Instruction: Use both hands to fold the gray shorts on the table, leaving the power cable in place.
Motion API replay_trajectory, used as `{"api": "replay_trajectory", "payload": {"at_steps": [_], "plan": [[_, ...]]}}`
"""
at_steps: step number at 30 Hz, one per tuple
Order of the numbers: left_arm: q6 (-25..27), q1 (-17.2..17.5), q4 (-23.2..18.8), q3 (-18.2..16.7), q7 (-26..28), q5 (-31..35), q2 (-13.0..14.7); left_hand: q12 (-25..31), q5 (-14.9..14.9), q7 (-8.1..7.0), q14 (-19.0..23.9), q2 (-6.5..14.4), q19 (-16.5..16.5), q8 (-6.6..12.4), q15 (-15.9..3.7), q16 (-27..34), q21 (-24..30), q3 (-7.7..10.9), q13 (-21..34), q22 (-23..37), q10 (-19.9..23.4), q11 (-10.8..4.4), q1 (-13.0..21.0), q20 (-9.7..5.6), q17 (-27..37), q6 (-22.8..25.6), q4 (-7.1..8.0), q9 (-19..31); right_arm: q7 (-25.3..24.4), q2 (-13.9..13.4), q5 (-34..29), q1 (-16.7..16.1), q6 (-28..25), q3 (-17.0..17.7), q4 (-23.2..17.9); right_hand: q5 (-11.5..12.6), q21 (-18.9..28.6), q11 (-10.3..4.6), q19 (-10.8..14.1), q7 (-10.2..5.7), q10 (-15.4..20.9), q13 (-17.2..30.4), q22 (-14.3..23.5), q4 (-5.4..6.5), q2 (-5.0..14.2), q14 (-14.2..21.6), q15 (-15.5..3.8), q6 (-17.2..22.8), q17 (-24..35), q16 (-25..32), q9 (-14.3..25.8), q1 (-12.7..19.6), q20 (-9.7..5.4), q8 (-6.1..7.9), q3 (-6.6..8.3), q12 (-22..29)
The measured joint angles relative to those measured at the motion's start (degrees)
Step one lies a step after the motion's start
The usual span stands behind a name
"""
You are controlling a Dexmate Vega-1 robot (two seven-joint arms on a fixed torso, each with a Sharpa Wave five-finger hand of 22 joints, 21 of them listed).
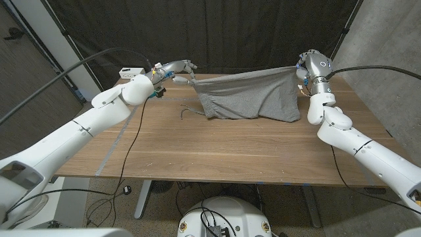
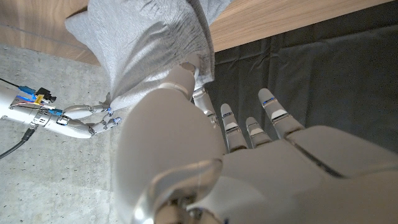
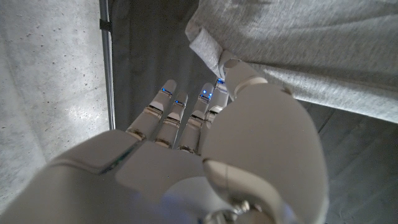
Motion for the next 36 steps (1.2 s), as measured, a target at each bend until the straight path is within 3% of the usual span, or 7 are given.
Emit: {"api": "replay_trajectory", "payload": {"at_steps": [3, 10, 13, 20, 21, 30, 36], "plan": [[1.3, -1.2, 0.8, 1.1, 0.7, 2.8, -0.8, 0.0, -0.4, 0.00, 0.0, 0.1, 0.0, -0.02, 0.00, 0.0, 0.2, -0.15, 0.0, 0.0, 0.0, -0.02, -0.1, 0.00, 0.0, 0.0, 0.15, 0.0, 0.3, 1.3, 0.0, 4.8, 1.0, -2.7, 5.3, 0.0, 0.0, -0.30, 0.0, 0.00, 0.3, 0.0, 0.0, 0.03, 0.00, 0.1, 0.09, 0.0, 0.0, 0.0, -0.1, 0.0, 0.00, 0.00, 0.03, 0.0], [2.3, -3.1, 2.3, 3.0, 1.1, 4.7, -2.1, 0.0, -0.6, 0.00, 0.0, 0.1, 0.0, -0.23, 0.00, 0.0, 0.2, -0.15, 0.0, 0.0, -0.2, -0.22, -0.1, 0.00, 0.0, 0.0, 0.15, 0.0, 0.7, 2.2, 0.0, 7.5, 3.0, -4.4, 8.6, 0.0, 0.0, -0.30, 0.0, -0.10, 0.3, 0.0, 0.0, 0.21, 0.10, 0.1, 0.09, -0.1, 0.0, 0.0, -0.2, -0.7, 0.00, -0.04, 0.22, 0.0], [3.3, -3.8, 2.9, 3.8, 1.3, 6.2, -2.7, 0.0, -0.6, 0.00, 0.0, 0.1, 0.0, -0.30, 0.00, 0.0, 0.2, -0.15, 0.0, 0.0, -0.2, -0.22, -0.1, 0.00, 0.0, 0.0, 0.15, 0.0, 0.8, 3.3, 0.0, 10.9, 3.9, -6.4, 12.7, -0.3, 0.0, -0.30, 0.0, -0.10, 0.3, 0.0, 0.0, 0.21, 0.10, 0.1, 0.09, -0.1, 0.3, -0.4, -0.4, -0.7, 0.00, -0.05, 0.22, 0.0], [4.3, -5.0, 4.1, 5.0, 1.6, 7.6, -3.6, 0.0, -0.8, 0.00, 0.0, 0.1, 0.2, -0.57, 0.00, 0.0, 0.4, -0.15, 0.0, 0.0, -0.2, -0.22, -0.2, -0.22, 0.0, 0.0, 0.14, 0.0, 1.0, 3.9, 0.0, 12.6, 5.3, -7.3, 14.8, -0.4, 0.0, -0.31, 0.3, -0.11, 0.9, 0.0, 0.0, -0.01, 0.10, 0.1, 0.09, -0.1, 0.3, -0.4, -0.4, -0.7, -0.31, -0.06, 0.45, 0.0], [5.1, -5.2, 4.4, 5.3, 2.0, 8.7, -3.9, 0.0, -0.9, 0.00, 0.0, 0.1, 0.2, -0.60, -0.01, 0.0, 0.4, -0.16, 0.0, 0.0, -0.2, -0.22, -0.2, -0.21, 0.0, 0.0, 0.14, 0.1, 1.0, 4.9, 0.0, 15.2, 5.6, -8.9, 18.0, -0.4, 0.0, -0.31, 0.3, -0.12, 0.9, 0.0, 0.0, -0.01, 0.10, 0.1, 0.09, -0.1, 0.3, -0.4, -0.4, -0.7, -0.31, -0.07, 0.45, 0.0], [6.3, -6.8, 6.6, 7.0, 2.9, 11.0, -5.4, 0.0, -0.9, -0.13, 0.2, 0.1, 0.2, -0.77, -0.22, 0.0, 0.4, -0.17, 0.0, 0.0, -0.2, -0.22, -0.1, -0.21, 0.0, 0.1, 0.12, 0.1, 1.3, 6.9, -0.1, 19.7, 7.5, -11.8, 24.1, -0.4, 0.0, -0.30, 0.3, -0.43, 0.9, 0.0, 0.0, 0.19, 0.01, 0.6, -0.02, -0.2, 0.3, -0.4, -0.6, -0.8, -0.31, 0.23, 0.66, 0.0], [6.3, -8.1, 8.4, 8.4, 2.9, 11.0, -6.5, 0.0, -1.3, -0.13, 0.2, 0.1, 0.2, -1.09, -0.22, 0.0, 0.6, -0.19, 0.0, 0.0, -0.2, -0.22, -0.1, -0.21, 0.0, 0.1, 0.10, 0.4, 1.3, 6.9, -0.1, 19.7, 8.6, -11.8, 24.1, -0.4, 0.0, -0.61, 0.3, -0.43, 1.2, 0.0, 0.0, 0.02, 0.01, 0.6, -0.01, -0.2, 0.3, -0.4, -0.6, -0.8, -0.30, 0.23, 0.83, 0.0]]}}
